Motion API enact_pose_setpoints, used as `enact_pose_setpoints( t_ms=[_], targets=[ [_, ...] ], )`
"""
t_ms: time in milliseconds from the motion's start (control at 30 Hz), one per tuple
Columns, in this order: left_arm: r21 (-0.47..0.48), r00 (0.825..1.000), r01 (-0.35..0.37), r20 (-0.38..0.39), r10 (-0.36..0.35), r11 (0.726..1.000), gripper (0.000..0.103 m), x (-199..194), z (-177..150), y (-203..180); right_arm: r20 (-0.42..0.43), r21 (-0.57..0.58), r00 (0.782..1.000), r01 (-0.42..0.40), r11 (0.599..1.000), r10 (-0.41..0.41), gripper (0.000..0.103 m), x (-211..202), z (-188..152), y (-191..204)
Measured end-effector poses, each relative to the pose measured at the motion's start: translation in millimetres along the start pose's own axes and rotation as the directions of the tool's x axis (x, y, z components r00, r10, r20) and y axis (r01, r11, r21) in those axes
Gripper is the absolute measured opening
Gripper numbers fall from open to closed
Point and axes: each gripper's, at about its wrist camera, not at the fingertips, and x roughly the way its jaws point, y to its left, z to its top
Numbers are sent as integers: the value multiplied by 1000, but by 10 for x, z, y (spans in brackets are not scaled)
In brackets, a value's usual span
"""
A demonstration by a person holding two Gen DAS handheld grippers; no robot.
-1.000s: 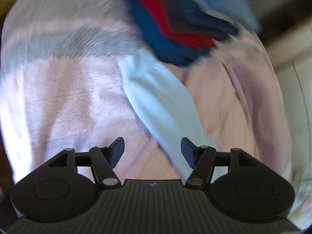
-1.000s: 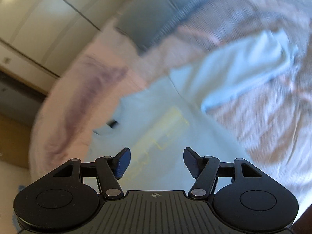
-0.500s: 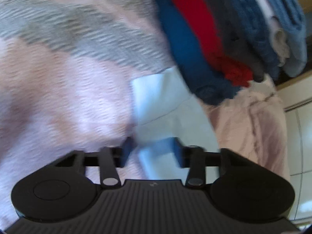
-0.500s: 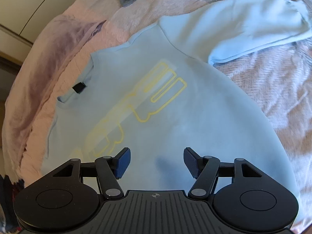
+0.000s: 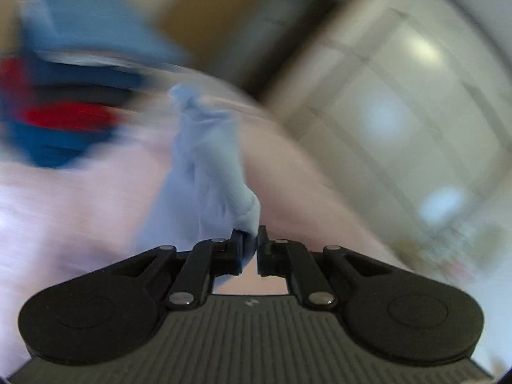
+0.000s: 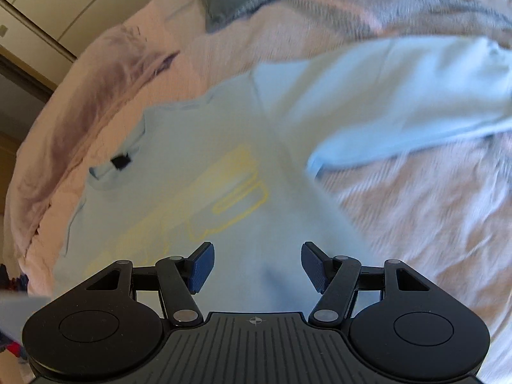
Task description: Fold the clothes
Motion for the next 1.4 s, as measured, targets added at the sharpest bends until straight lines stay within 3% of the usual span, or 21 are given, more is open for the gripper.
enact_pose_setpoints(
  t_ms=[33, 100, 133, 200, 233, 267, 300, 333, 467, 600, 733, 867, 933, 1033, 1133, 1200, 1233, 1267, 1300, 1333, 1400],
  targets=[
    [10, 995, 87, -50, -86, 996, 7, 67, -173, -263, 9, 2, 1000, -6, 1000, 6, 64, -19, 47, -31],
    [-6, 953, 237, -195, -234, 971, 26, 251, -612, -701, 28, 8, 999, -19, 1000, 18, 64, -51, 142, -92],
    [-18, 926, 256, -284, -250, 967, 37, 359, -866, -801, 36, 13, 999, -22, 1000, 22, 64, -47, 189, -116],
    [-47, 847, 289, -454, -278, 956, 36, 577, -1374, -1000, 49, 22, 998, -28, 999, 26, 64, -16, 260, -166],
    [-34, 808, 275, -534, -250, 961, 35, 665, -1609, -1053, 47, 25, 999, -27, 999, 26, 64, 19, 292, -188],
    [26, 778, 231, -605, -168, 973, 31, 716, -1818, -1036, 44, 29, 999, -27, 999, 26, 64, 54, 322, -209],
    [96, 756, 196, -648, -89, 976, 31, 730, -1972, -992, 39, 37, 999, -26, 999, 25, 64, 90, 346, -233],
    [157, 748, 174, -663, -27, 972, 31, 710, -2052, -928, 33, 47, 999, -35, 998, 33, 64, 122, 365, -257],
    [340, 765, 58, -619, 177, 939, 31, 576, -1976, -505, -1, 96, 992, -126, 987, 126, 64, 302, 393, -270],
    [515, 778, -67, -509, 368, 855, 31, 585, -1732, -100, -28, 175, 971, -230, 957, 238, 64, 555, 443, -231],
    [640, 787, -94, -421, 451, 763, 29, 646, -1579, 72, -11, 271, 956, -281, 921, 294, 63, 857, 532, -216],
    [704, 799, -46, -400, 449, 709, 29, 546, -1506, 57, 7, 290, 960, -271, 918, 281, 63, 1116, 647, -153],
    [766, 822, -13, -358, 443, 643, 33, 496, -1532, -30, 10, 279, 964, -258, 925, 266, 62, 1197, 665, -117],
    [869, 854, 16, -270, 445, 495, 35, 467, -1634, -93, 21, 256, 967, -252, 933, 255, 62, 1255, 678, -65],
    [920, 870, 69, -244, 429, 385, 34, 571, -1768, -55, 18, 249, 968, -247, 937, 251, 57, 1306, 665, -44],
    [941, 871, 139, -264, 414, 308, 12, 683, -1895, -10, 22, 246, 968, -248, 937, 251, 52, 1350, 651, -40],
    [950, 874, 169, -268, 405, 264, 8, 706, -1950, 9, 23, 246, 968, -249, 937, 251, 46, 1367, 638, -42],
    [954, 878, 183, -267, 397, 237, 8, 720, -1978, 33, 24, 246, 968, -247, 937, 249, 31, 1386, 627, -59],
    [957, 882, 187, -263, 391, 220, 8, 727, -1988, 64, 22, 244, 969, -245, 938, 247, 16, 1398, 613, -77],
    [954, 884, 186, -266, 385, 234, 8, 728, -1957, 100, 20, 243, 968, -248, 938, 251, 6, 1397, 596, -93],
    [930, 882, 165, -289, 373, 329, 7, 721, -1800, 184, 52, 235, 962, -273, 933, 269, 5, 1315, 543, -127]
  ],
)
